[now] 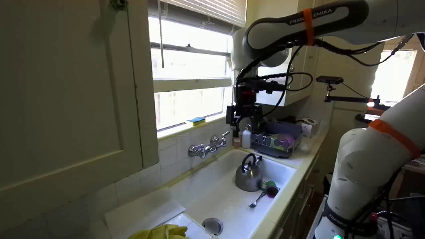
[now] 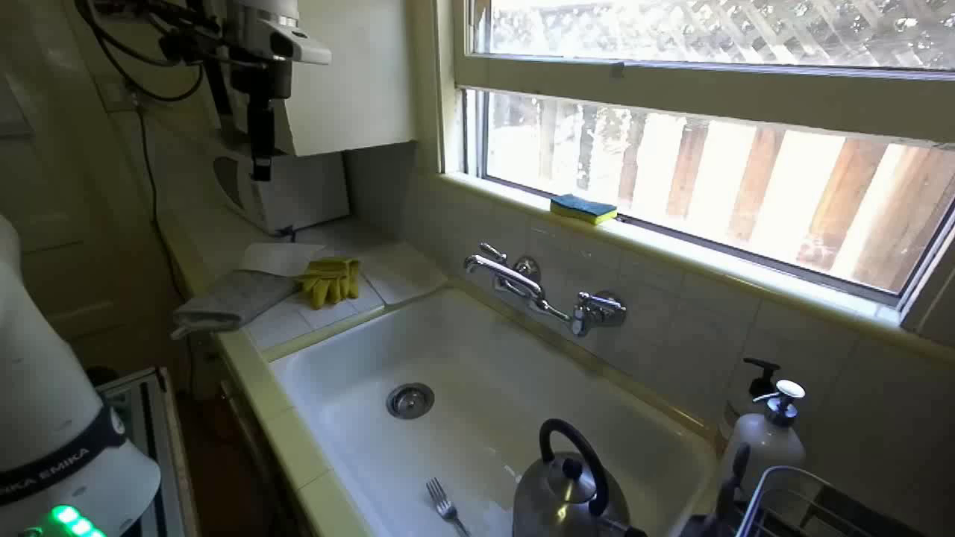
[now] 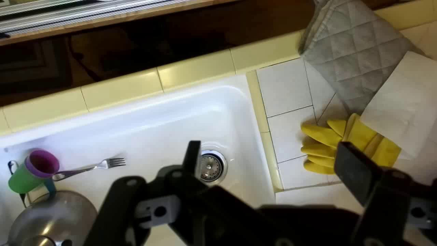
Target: Use the sponge to wipe the window seal
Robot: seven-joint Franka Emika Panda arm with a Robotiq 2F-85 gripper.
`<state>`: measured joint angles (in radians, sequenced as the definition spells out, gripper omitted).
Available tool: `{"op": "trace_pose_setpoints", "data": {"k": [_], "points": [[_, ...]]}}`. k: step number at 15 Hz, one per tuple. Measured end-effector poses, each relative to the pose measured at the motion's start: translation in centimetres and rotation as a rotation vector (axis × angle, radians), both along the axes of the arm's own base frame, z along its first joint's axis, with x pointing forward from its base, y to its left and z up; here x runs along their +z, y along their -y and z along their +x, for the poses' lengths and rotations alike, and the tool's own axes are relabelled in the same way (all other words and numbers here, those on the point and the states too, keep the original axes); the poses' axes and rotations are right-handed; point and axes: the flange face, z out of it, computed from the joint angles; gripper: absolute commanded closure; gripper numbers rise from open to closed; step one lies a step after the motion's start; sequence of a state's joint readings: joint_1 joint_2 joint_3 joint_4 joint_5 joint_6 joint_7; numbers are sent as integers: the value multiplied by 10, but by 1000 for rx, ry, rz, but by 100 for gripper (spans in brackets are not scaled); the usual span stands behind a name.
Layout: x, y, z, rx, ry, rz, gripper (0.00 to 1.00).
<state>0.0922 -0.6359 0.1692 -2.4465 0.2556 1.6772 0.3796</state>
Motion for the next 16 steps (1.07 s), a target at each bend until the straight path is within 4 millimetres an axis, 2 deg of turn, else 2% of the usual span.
{"op": "trace_pose_setpoints", "data": {"k": [13, 16], "points": [[0, 0, 0, 0, 0, 0, 0], [-4, 9, 9, -50, 7, -6, 0]]}}
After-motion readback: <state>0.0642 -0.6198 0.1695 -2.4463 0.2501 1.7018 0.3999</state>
